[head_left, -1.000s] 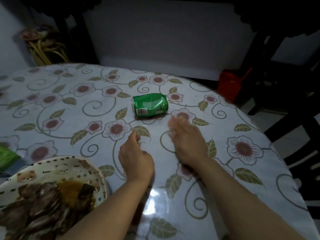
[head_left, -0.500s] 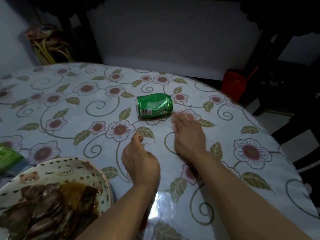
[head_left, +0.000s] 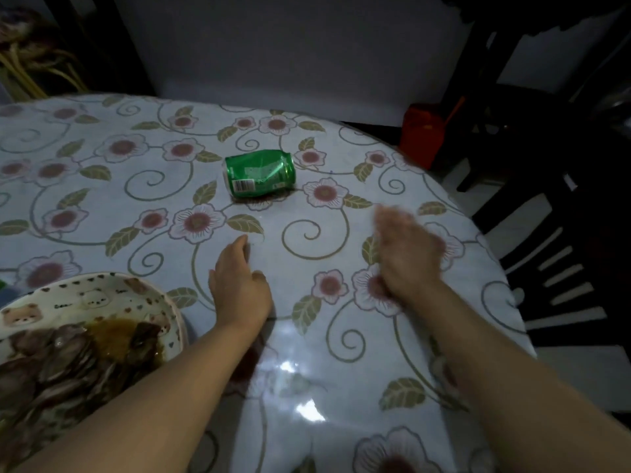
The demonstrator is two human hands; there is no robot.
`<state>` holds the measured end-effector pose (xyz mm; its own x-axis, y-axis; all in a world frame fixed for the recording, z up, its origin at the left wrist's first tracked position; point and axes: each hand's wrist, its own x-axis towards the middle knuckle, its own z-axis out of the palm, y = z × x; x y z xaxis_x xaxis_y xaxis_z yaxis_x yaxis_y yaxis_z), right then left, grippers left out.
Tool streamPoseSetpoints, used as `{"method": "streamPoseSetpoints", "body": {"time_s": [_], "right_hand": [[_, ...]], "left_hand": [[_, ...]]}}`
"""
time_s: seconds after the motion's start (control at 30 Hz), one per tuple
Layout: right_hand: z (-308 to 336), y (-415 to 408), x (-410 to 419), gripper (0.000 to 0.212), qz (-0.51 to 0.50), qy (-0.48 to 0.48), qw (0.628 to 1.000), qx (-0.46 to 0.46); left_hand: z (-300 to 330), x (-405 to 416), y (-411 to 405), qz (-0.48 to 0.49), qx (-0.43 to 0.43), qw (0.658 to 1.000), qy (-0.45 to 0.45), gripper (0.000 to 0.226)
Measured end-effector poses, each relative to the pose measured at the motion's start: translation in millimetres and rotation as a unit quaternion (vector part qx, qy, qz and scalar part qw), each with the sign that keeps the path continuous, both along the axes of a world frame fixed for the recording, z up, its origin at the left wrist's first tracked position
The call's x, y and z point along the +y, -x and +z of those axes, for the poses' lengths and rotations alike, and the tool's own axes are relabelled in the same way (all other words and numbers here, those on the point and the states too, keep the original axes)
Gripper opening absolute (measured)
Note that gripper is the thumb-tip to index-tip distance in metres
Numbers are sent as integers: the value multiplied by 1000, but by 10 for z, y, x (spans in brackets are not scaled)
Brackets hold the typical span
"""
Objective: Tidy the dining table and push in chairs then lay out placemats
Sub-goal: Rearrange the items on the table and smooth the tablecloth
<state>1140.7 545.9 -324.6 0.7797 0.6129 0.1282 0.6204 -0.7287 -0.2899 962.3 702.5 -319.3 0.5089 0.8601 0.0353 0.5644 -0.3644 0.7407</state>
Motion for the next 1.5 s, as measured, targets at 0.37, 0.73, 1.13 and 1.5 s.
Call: {"method": "streamPoseSetpoints", "body": {"time_s": [0.37, 0.73, 1.13, 1.5], "right_hand": [[17, 474, -1171, 61, -92, 79, 992, -22], [-17, 2147, -2077, 56, -102, 27, 993, -48], [84, 4084, -2565, 39, 100, -36, 994, 35], [160, 5390, -2725, 59, 172, -10, 982, 83]], "left_hand": [[42, -738, 393, -141, 78, 986, -39, 50], [233, -1443, 1266, -245, 95, 964, 27, 44], [404, -1884, 2745, -285, 102, 950, 70, 38], [516, -2132, 3821, -325, 171, 928, 59, 51]]}}
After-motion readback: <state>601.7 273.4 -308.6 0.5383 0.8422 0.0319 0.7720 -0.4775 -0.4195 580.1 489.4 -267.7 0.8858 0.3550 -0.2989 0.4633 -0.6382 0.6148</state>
